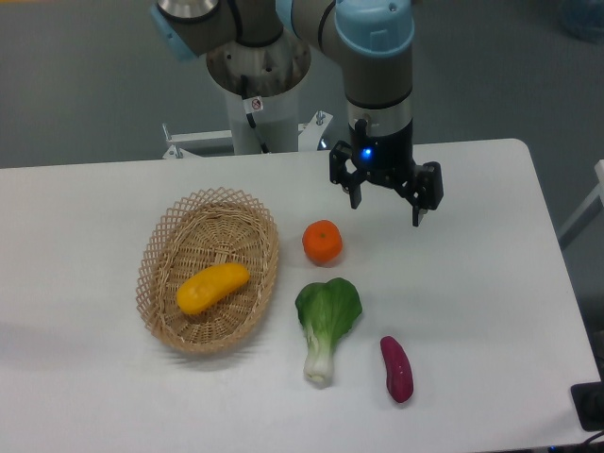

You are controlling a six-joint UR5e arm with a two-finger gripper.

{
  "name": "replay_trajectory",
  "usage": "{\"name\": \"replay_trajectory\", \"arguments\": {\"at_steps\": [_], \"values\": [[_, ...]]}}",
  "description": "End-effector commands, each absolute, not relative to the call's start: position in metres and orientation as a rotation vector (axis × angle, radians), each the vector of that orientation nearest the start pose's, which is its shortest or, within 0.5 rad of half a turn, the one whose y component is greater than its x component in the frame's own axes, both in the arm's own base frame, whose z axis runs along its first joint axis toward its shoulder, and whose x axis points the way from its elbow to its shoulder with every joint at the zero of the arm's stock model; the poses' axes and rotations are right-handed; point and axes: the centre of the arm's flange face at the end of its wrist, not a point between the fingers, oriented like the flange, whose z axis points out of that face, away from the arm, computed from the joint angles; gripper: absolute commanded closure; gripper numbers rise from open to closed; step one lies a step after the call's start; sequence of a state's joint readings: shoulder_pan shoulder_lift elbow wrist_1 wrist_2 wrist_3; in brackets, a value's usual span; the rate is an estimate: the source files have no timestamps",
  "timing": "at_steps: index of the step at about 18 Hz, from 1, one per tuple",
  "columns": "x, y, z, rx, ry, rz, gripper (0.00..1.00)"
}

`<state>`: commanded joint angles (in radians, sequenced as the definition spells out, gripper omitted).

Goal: Pick up the mango from the basket
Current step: 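Move the open gripper over the wicker basket toward the yellow mango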

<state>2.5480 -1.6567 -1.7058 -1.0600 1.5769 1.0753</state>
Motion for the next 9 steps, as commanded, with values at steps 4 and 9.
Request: {"name": "replay_trajectory", "arguments": {"at_steps": [4,9], "values": [[-0.376,0.414,0.434,-2.967,0.152,0.379,0.00],[-0.362,0.417,0.433,-2.950,0.160,0.356,0.00]]}}
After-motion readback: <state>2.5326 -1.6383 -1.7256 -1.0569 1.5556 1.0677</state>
